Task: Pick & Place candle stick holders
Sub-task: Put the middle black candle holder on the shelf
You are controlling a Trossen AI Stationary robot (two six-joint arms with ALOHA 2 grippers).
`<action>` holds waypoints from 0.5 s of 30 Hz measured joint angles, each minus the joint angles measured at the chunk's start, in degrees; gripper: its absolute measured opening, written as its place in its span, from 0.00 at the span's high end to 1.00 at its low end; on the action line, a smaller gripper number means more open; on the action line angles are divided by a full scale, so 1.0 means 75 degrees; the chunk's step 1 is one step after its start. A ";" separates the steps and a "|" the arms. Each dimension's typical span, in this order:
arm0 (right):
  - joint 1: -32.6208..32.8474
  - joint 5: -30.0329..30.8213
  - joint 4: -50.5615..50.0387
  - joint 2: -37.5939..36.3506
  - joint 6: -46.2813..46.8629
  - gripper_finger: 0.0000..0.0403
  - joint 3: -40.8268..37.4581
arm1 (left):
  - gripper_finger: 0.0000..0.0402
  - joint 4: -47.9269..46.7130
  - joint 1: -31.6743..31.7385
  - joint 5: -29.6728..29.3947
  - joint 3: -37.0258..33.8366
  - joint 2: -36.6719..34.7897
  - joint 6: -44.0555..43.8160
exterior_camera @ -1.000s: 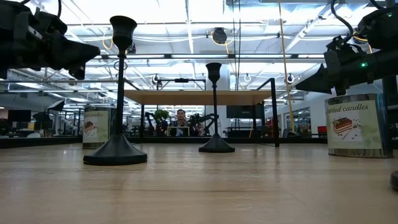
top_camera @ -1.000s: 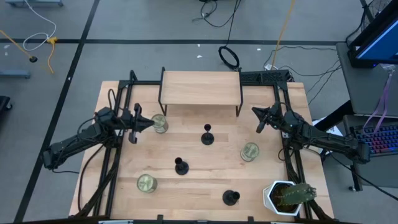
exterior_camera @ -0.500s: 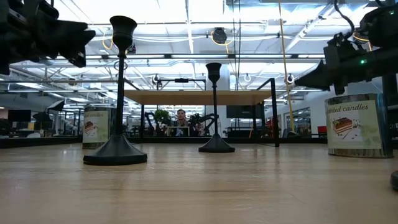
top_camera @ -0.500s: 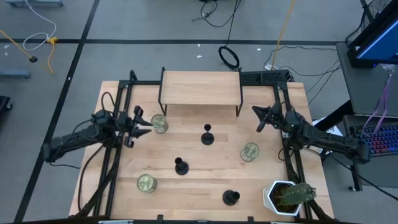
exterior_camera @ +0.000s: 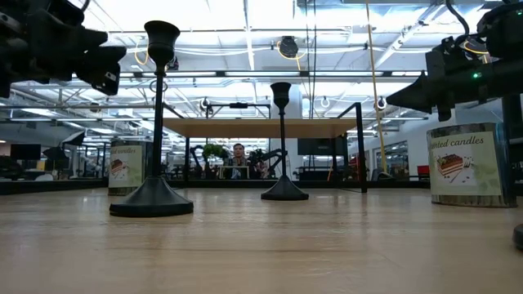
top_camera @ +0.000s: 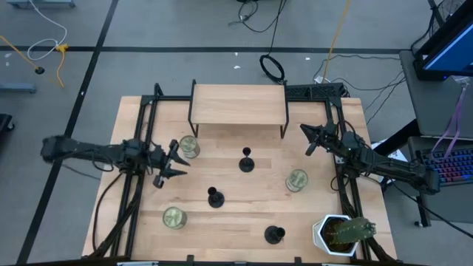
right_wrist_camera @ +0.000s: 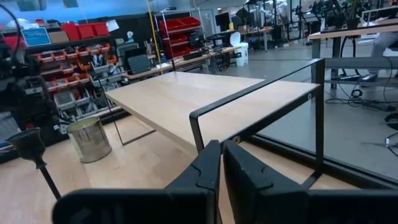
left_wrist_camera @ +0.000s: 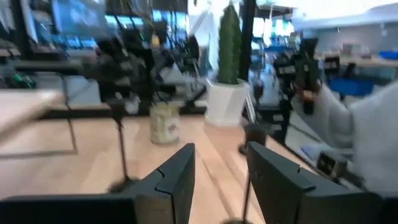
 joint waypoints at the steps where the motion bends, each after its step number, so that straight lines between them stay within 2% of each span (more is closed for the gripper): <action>1: 0.0000 0.0000 0.0000 0.0003 0.0000 0.97 -0.0001 | 0.62 0.0274 -0.0194 -0.0158 -0.0001 0.0348 0.0063; 6: 0.0000 -0.0003 0.0137 0.0002 -0.0004 0.95 -0.0001 | 0.62 0.1249 -0.0880 -0.0711 0.0300 0.2117 0.0126; 12: 0.0000 -0.0043 0.0463 0.0003 -0.0305 0.87 -0.0001 | 0.62 0.1281 -0.1269 -0.0919 0.1487 0.4253 0.0094; 15: 0.0000 -0.0601 0.0514 0.0003 -0.0510 0.80 -0.0001 | 0.62 0.1059 -0.1391 -0.0920 0.2048 0.5156 -0.0043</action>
